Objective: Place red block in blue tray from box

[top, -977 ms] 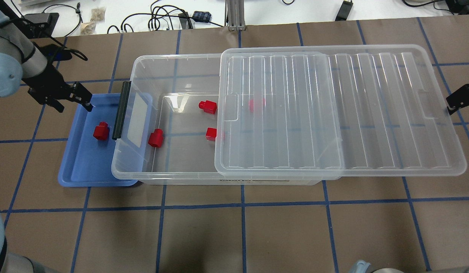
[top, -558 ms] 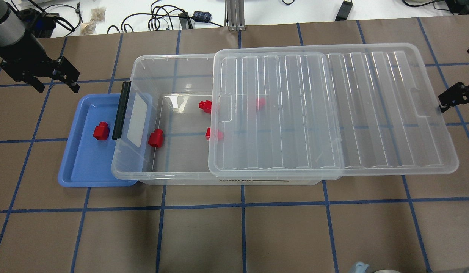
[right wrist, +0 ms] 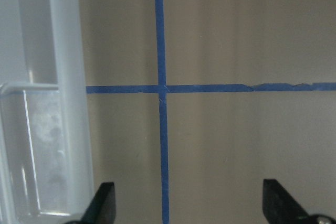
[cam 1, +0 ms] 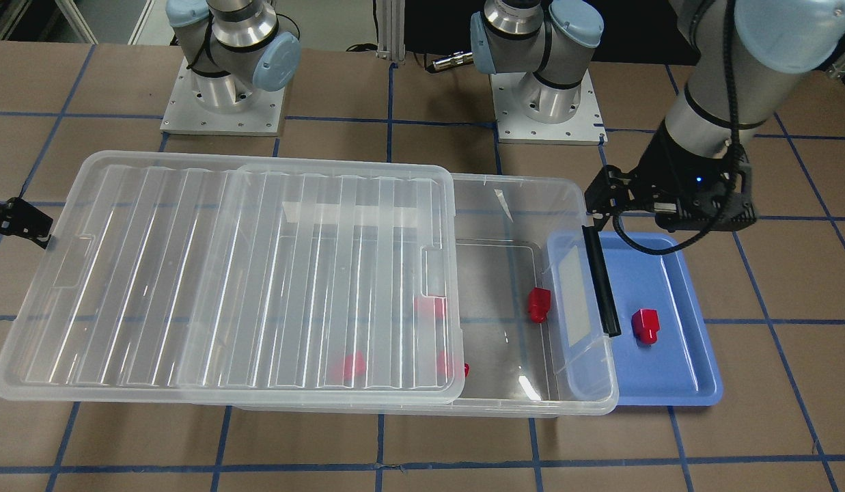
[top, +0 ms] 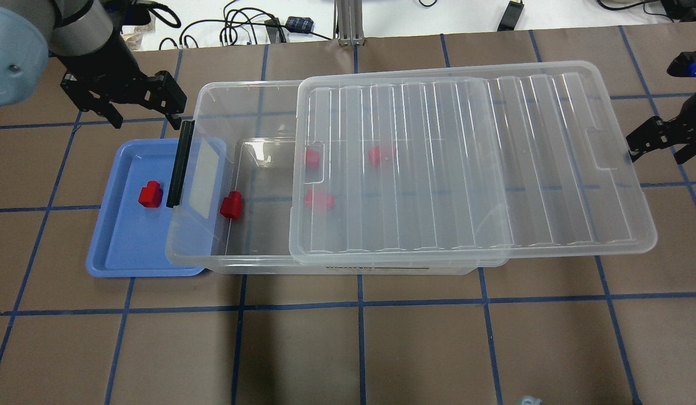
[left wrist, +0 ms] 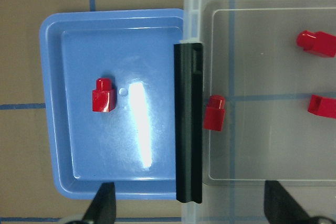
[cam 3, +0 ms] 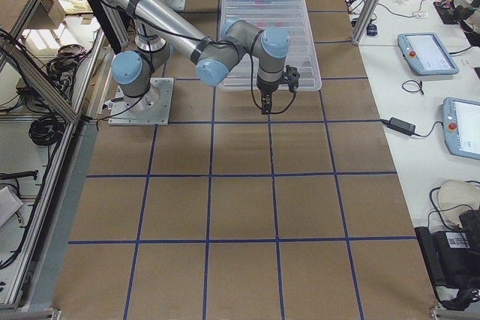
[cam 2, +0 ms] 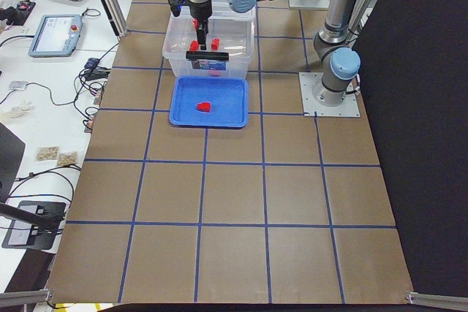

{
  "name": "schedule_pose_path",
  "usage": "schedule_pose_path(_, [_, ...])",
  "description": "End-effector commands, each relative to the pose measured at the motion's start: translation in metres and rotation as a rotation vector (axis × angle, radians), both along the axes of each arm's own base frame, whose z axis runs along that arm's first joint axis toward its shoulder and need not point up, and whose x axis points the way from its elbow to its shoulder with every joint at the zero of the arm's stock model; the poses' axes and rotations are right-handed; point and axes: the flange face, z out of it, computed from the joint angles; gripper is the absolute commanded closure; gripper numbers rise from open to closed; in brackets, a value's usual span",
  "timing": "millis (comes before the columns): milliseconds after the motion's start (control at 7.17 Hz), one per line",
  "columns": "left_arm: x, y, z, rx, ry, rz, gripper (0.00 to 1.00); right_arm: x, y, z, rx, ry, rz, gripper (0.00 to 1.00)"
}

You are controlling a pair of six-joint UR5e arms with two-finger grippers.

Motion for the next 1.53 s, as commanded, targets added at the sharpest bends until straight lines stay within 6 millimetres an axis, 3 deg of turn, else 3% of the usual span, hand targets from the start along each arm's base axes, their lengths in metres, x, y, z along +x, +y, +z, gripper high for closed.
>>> schedule_pose_path(0, [-0.016,0.016,-0.002,0.006,0.025,-0.016,0.00,0.023,-0.005,0.001,0.002,0.001,-0.015,0.00])
schedule_pose_path(419, [-0.018,0.027,0.002,-0.002,0.027,-0.018,0.00,0.067,-0.014,0.003,0.006,0.004,-0.051,0.00])
schedule_pose_path(698, [-0.018,0.029,-0.008,0.006,0.027,-0.017,0.00,0.104,-0.018,0.003,0.008,0.006,-0.060,0.00])
schedule_pose_path(977, [-0.018,0.035,-0.002,0.004,0.027,-0.016,0.00,0.138,-0.021,0.004,0.011,0.008,-0.083,0.00])
schedule_pose_path(1395, [-0.018,0.046,0.005,0.016,0.028,-0.014,0.00,0.149,-0.021,0.003,0.016,0.009,-0.110,0.00])
